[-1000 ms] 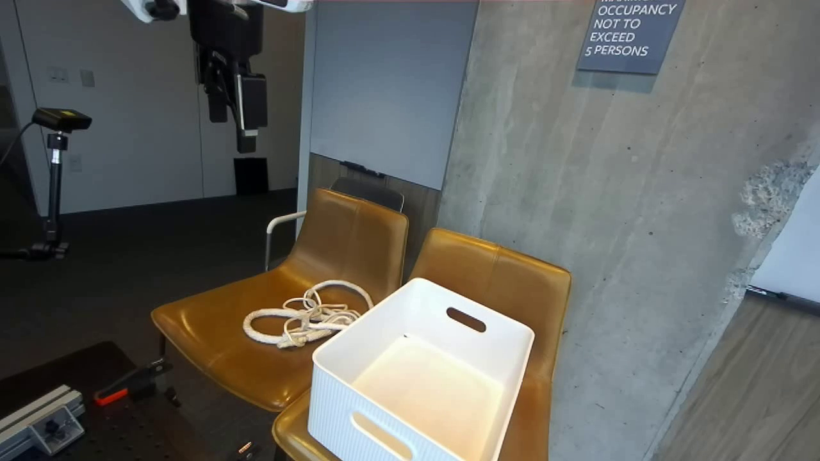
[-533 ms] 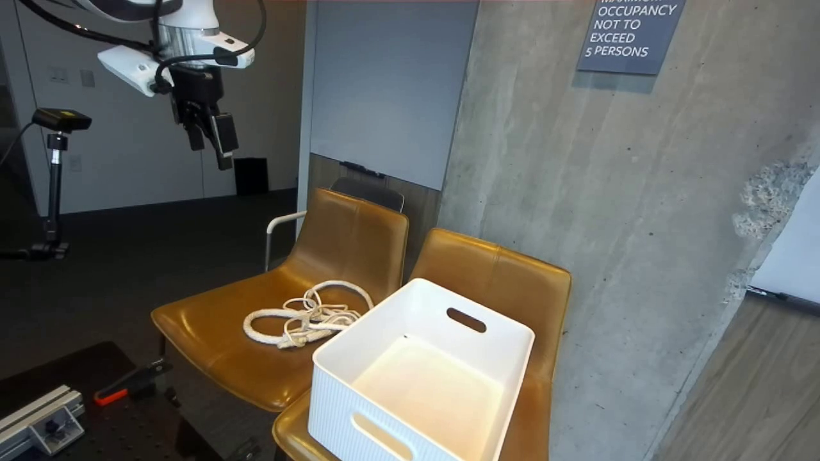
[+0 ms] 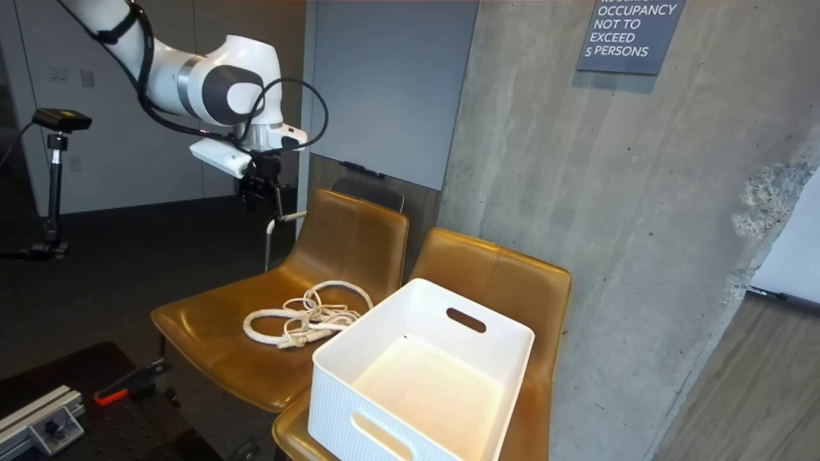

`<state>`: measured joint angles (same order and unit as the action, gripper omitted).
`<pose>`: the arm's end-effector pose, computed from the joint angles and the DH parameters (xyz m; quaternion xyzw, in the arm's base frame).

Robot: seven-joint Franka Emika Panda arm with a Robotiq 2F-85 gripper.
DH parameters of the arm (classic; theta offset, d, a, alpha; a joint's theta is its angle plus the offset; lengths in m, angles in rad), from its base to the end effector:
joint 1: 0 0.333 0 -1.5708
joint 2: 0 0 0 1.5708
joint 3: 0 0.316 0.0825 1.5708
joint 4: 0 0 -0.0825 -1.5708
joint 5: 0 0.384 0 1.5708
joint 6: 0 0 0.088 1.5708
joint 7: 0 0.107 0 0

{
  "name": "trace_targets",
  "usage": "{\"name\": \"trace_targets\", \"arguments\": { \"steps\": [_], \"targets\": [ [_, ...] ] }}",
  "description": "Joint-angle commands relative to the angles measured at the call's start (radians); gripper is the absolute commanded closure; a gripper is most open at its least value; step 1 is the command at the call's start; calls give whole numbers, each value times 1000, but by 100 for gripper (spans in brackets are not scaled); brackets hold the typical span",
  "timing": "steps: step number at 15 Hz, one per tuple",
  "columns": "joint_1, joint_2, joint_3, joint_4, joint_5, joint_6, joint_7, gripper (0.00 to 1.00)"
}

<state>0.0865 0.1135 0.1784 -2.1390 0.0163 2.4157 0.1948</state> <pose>0.5525 0.1485 0.3695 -0.9961 -0.0279 -0.0766 0.0342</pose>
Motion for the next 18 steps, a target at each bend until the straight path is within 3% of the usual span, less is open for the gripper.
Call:
{"name": "trace_targets", "arguments": {
  "steps": [1, 11, 18],
  "targets": [
    [-10, 147, -67, 92, -24, 13, -74, 0],
    [-20, 557, -171, 380, -112, 34, -202, 0],
    [-17, 758, -185, 567, -105, 21, -213, 0]
  ]
}}
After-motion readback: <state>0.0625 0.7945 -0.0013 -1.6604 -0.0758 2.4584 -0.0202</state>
